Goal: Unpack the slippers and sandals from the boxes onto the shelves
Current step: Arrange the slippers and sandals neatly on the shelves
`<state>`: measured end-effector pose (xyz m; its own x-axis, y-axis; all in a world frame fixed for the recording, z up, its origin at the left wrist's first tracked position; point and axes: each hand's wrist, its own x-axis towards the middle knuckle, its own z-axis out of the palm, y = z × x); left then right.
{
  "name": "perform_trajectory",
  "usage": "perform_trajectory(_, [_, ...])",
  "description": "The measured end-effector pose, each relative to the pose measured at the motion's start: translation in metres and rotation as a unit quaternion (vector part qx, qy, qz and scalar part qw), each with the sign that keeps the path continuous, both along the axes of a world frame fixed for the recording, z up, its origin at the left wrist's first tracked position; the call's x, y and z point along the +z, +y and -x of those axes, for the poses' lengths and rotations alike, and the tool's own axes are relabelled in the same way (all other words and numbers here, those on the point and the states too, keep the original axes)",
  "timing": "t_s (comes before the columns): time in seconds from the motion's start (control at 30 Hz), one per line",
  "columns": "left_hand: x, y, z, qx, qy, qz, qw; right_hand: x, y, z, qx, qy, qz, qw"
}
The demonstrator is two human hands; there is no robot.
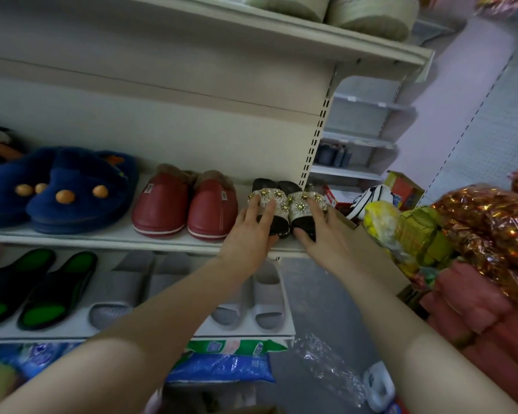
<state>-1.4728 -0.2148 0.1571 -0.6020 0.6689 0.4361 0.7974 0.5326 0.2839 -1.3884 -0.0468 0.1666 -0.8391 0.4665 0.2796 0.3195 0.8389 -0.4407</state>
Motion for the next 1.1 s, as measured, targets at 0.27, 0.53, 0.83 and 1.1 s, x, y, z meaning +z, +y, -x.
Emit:
perform_trajectory(0.27, [-0.035, -0.05, -0.025, -0.108, 0.084, -0.129, 0.982, -0.053, -0.057, -0.049, -0.003, 0.141, -0.1, 0.985])
perform_trajectory(0.53, [-0.177, -0.101, -0.041, -0.085, -0.028, -0.057, 0.994, -0.189, -0.103, -0.089, -0.017, 0.071, -0.049, 0.996])
perform_trajectory(0.83, [-0.254, -0.055, 0.024, -0.008, -0.176, -0.004, 0.984, -0.262, -0.05, -0.014, -0.037, -0.033, 0.028, 0.998])
perform_trajectory(1.1, [-0.284, -0.015, 0.056, 0.027, -0.204, 0.015, 0.979, -0.296, -0.027, 0.023, -0.062, -0.026, 0.056, 0.996])
